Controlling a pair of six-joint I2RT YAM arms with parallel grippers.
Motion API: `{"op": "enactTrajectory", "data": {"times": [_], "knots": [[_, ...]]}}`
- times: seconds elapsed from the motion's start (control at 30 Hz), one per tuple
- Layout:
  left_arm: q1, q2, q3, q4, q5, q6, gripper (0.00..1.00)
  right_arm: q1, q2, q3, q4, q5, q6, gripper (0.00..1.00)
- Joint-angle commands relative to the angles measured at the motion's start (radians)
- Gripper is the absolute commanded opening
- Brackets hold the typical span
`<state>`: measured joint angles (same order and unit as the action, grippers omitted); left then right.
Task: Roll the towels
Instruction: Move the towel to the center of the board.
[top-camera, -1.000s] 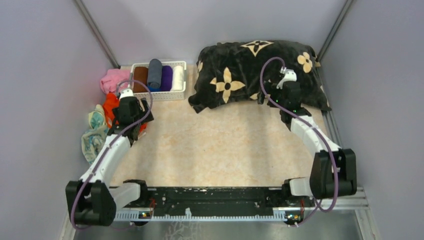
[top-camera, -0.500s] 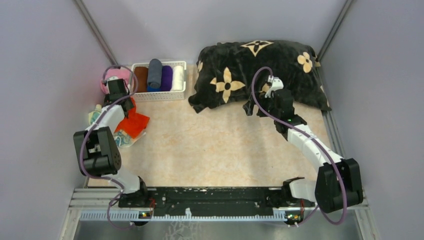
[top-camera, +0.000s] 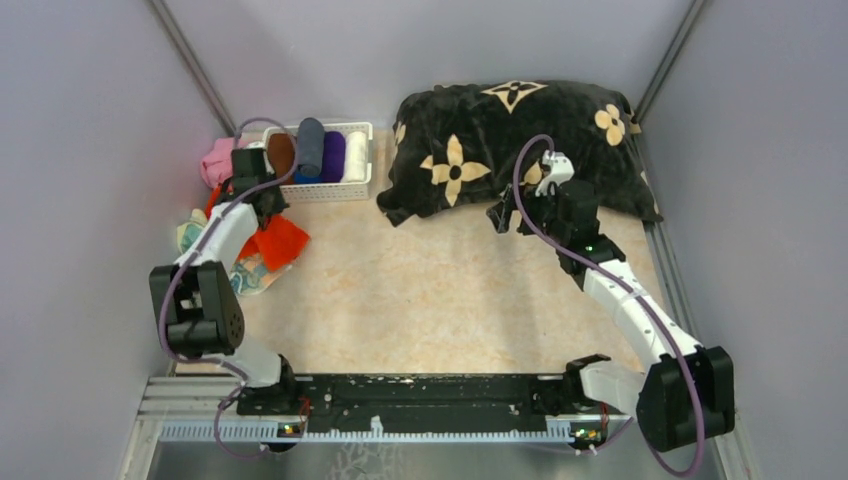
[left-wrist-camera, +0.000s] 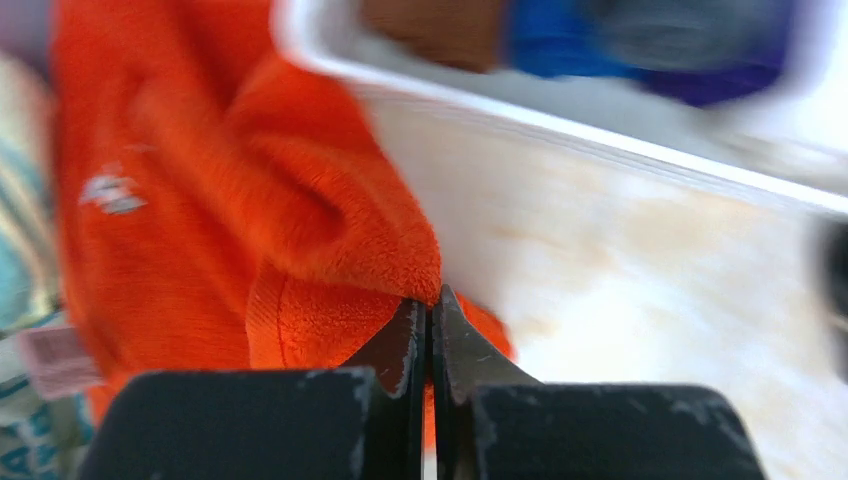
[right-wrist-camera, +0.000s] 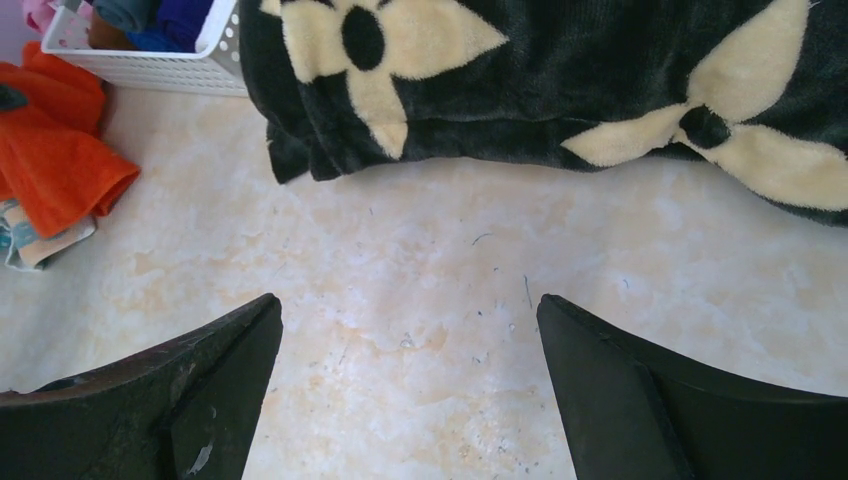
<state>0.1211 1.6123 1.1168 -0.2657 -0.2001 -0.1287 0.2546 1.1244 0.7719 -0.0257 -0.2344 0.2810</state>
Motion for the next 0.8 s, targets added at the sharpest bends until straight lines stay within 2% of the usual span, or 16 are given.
{"op": "enactTrajectory", "data": {"times": [0.0,0.17,0.2,0.27,0.33,0.43,0.47,0.53,0.6,0.63,0.7,0.77], "knots": [[-0.207,-0.201,0.074,-0.106,0.133,-0.018,0.0,0.006,-0.08,0.024,-0.022,-0.043,-0.015,0.99],[-0.513,-0.339,0.079,-0.119,0.153,-0.142,0.0,0.007,-0.14,0.039,-0.077,-0.079,-0.016,0.99],[-0.608,-0.344,0.082,-0.103,0.155,-0.172,0.0,0.008,-0.153,0.039,-0.084,-0.079,-0.016,0.99],[-0.743,-0.328,0.099,-0.062,0.16,-0.207,0.03,0.006,-0.177,0.04,-0.101,-0.075,-0.022,0.99],[-0.864,-0.281,0.132,-0.016,0.164,-0.222,0.1,0.009,-0.193,0.042,-0.119,-0.067,-0.028,0.99],[-0.969,-0.186,0.191,0.044,0.227,-0.229,0.19,0.01,-0.212,0.041,-0.148,-0.056,-0.032,0.99],[-0.988,-0.152,0.199,0.076,0.252,-0.236,0.25,0.01,-0.216,0.037,-0.155,-0.05,-0.033,0.99],[-1.001,-0.123,0.198,0.141,0.309,-0.251,0.5,0.012,-0.225,0.03,-0.174,-0.044,-0.033,0.99],[-1.0,-0.119,0.179,0.164,0.314,-0.253,0.95,0.013,-0.234,0.026,-0.207,-0.036,-0.041,0.99],[-0.999,-0.133,0.156,0.17,0.302,-0.257,0.99,0.014,-0.241,0.024,-0.223,-0.029,-0.048,0.99],[-1.0,-0.188,0.076,0.201,0.251,-0.259,0.99,0.017,-0.254,0.015,-0.247,-0.014,-0.06,0.99],[-0.996,-0.275,-0.042,0.244,0.141,-0.302,0.99,0.017,-0.264,0.005,-0.27,-0.004,-0.073,0.99]]}}
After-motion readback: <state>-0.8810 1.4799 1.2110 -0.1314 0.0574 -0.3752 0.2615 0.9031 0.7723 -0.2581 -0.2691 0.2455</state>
